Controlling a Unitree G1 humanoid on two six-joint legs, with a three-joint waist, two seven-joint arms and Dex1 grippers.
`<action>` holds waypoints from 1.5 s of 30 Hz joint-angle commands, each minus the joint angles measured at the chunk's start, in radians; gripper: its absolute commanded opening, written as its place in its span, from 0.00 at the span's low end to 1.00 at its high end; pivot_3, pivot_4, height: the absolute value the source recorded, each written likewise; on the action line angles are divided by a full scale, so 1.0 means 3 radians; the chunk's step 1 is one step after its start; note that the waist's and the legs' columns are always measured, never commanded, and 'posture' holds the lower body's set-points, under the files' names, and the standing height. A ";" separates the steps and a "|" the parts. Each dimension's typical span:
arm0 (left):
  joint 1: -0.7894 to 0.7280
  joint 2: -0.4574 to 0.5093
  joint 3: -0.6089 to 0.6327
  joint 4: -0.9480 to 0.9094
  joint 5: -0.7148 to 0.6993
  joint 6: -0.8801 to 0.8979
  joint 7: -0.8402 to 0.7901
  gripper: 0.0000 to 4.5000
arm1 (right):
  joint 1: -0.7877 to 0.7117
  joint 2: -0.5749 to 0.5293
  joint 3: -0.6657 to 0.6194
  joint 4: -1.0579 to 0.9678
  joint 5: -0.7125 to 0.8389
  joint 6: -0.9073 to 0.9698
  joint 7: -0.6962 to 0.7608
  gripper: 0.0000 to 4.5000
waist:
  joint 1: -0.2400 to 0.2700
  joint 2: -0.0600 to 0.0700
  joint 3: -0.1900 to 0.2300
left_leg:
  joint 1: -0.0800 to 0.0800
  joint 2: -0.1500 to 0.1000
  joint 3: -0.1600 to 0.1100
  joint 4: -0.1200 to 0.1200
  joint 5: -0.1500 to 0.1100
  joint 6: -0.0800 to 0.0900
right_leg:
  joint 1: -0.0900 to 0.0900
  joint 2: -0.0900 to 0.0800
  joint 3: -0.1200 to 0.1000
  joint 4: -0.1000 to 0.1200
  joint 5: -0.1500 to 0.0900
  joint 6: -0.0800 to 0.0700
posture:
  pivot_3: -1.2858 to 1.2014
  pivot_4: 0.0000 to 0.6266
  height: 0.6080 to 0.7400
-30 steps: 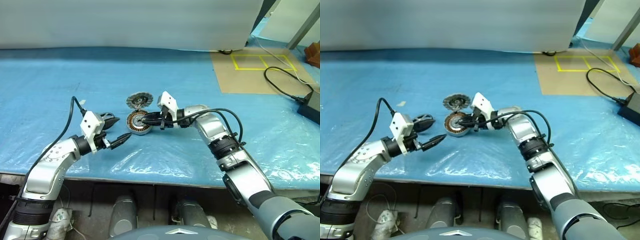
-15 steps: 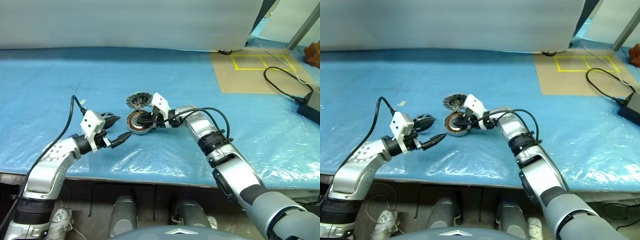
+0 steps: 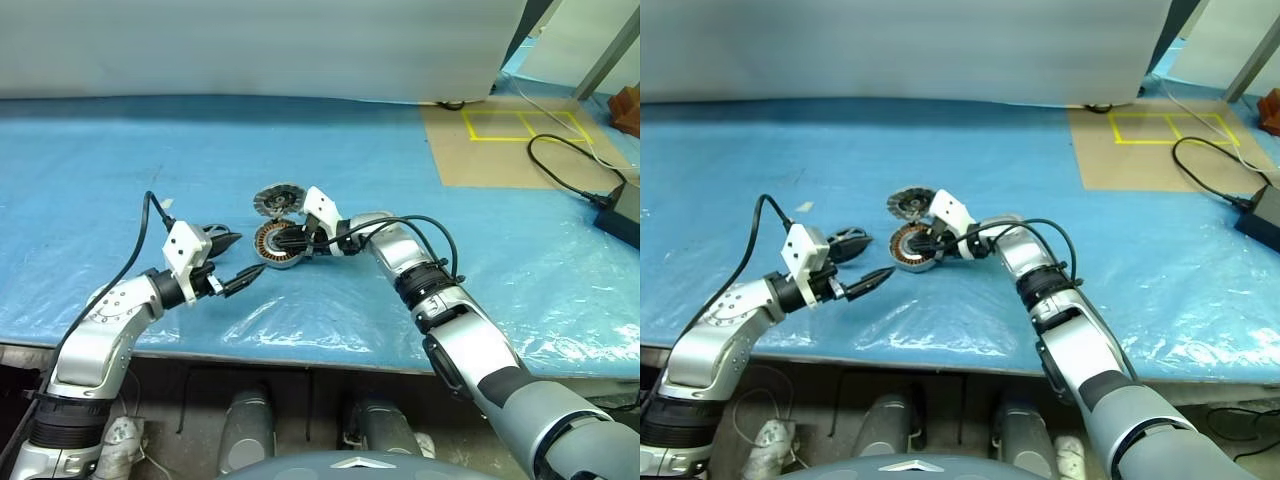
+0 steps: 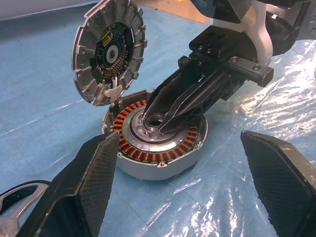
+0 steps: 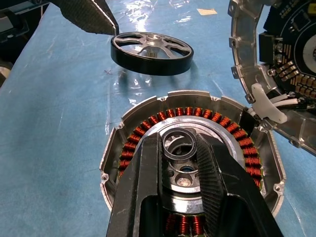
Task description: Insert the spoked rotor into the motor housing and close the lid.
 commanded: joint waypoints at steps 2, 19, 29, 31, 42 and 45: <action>-0.0035 -0.0016 0.0001 -0.0095 -0.0004 -0.0042 0.0008 0.92 | -0.0098 -0.0003 -0.0079 -0.0015 0.0000 -0.0075 -0.0018 0.14 | 0.0000 0.0000 0.0000 | 0.0000 0.0000 0.0000 0.0000 0.0000 0.0000 | 0.0000 0.0000 0.0000 0.0000 0.0000 0.0000 | 0.52 0.24 1.00; -0.0027 -0.0048 -0.0008 -0.0099 0.0020 -0.0040 0.0011 0.92 | -0.0098 0.0009 -0.0103 0.0012 -0.0028 -0.0077 -0.0032 0.14 | 0.0000 0.0000 0.0000 | 0.0000 0.0000 0.0000 0.0000 -0.0006 0.0009 | -0.0001 0.0000 0.0000 0.0001 0.0000 0.0000 | 0.52 0.24 1.00; -0.0015 -0.0064 -0.0012 -0.0091 0.0034 -0.0047 0.0009 0.92 | -0.0076 0.0015 -0.0087 -0.0027 -0.0046 -0.0068 -0.0003 0.14 | 0.0000 0.0000 0.0000 | 0.0000 0.0000 0.0000 0.0001 -0.0006 0.0010 | -0.0001 0.0000 0.0000 0.0002 0.0000 0.0000 | 0.52 0.24 1.00; -0.0013 -0.0066 -0.0013 -0.0090 0.0037 -0.0048 0.0006 0.92 | -0.0072 0.0011 -0.0083 -0.0025 -0.0051 -0.0068 0.0001 0.14 | 0.0000 0.0000 0.0000 | 0.0000 0.0000 0.0000 0.0001 -0.0006 0.0011 | -0.0001 0.0000 0.0000 0.0002 0.0000 0.0000 | 0.52 0.24 1.00; -0.0017 -0.0075 -0.0014 -0.0082 0.0048 -0.0053 0.0002 0.92 | -0.0025 0.0008 -0.0053 -0.0035 -0.0085 -0.0078 0.0022 0.14 | 0.0001 0.0000 0.0000 | 0.0000 0.0000 0.0000 0.0001 -0.0006 0.0011 | -0.0001 0.0000 0.0000 0.0003 0.0000 0.0000 | 0.52 0.24 1.00; -0.0022 -0.0076 -0.0009 -0.0078 0.0047 -0.0052 0.0002 0.92 | -0.0040 0.0027 -0.0063 -0.0009 -0.0088 -0.0094 -0.0004 0.14 | 0.0000 0.0000 0.0000 | 0.0000 0.0001 0.0000 0.0002 -0.0007 0.0011 | -0.0001 0.0000 0.0000 0.0003 0.0000 0.0000 | 0.52 0.24 1.00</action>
